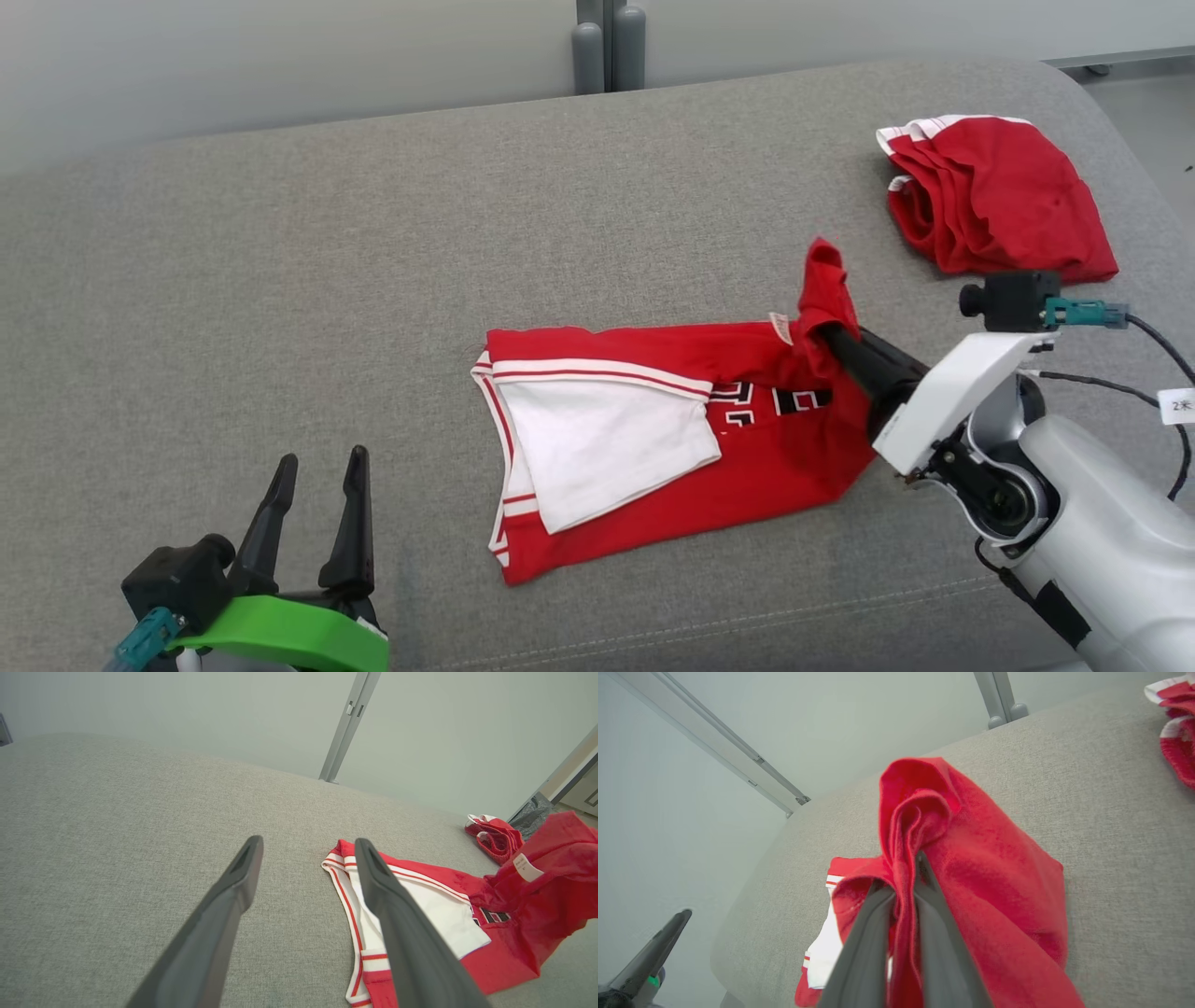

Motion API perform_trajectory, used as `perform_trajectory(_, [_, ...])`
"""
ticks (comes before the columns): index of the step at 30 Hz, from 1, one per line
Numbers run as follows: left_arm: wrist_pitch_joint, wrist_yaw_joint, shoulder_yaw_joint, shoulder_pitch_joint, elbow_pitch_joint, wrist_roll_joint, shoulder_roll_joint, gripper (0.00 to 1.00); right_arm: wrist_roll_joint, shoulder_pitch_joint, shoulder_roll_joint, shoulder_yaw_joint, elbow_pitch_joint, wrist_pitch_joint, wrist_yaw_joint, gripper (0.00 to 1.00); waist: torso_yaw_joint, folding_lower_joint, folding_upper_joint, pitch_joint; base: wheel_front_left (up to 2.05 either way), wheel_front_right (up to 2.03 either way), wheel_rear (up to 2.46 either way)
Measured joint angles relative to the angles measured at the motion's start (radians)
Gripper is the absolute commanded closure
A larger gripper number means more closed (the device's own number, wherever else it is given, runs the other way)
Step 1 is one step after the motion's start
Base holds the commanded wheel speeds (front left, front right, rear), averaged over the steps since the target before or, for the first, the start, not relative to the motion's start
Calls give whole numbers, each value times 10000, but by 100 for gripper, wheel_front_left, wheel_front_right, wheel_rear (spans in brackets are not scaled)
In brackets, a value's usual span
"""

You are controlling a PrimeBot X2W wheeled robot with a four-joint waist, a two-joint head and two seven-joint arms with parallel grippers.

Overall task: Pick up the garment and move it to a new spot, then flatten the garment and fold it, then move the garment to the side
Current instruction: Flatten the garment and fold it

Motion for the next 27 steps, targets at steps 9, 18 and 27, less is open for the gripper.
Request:
perform_trajectory(9, [-2,-6,-94,-1,25,-2,-128,0,370,-221,577,953,-792,709,0,100,392,0,0,-80,0,0,0])
perform_trajectory(18, [-17,-19,-215,-12,127,-31,-293,0,318,-502,988,1398,165,1298,0,100,954,0,0,-47,0,0,0])
perform_trajectory(27, [-77,-123,-374,-59,307,-104,-408,0,73,-1072,1634,1768,1225,1718,-117,100,1588,0,0,84,0,0,0])
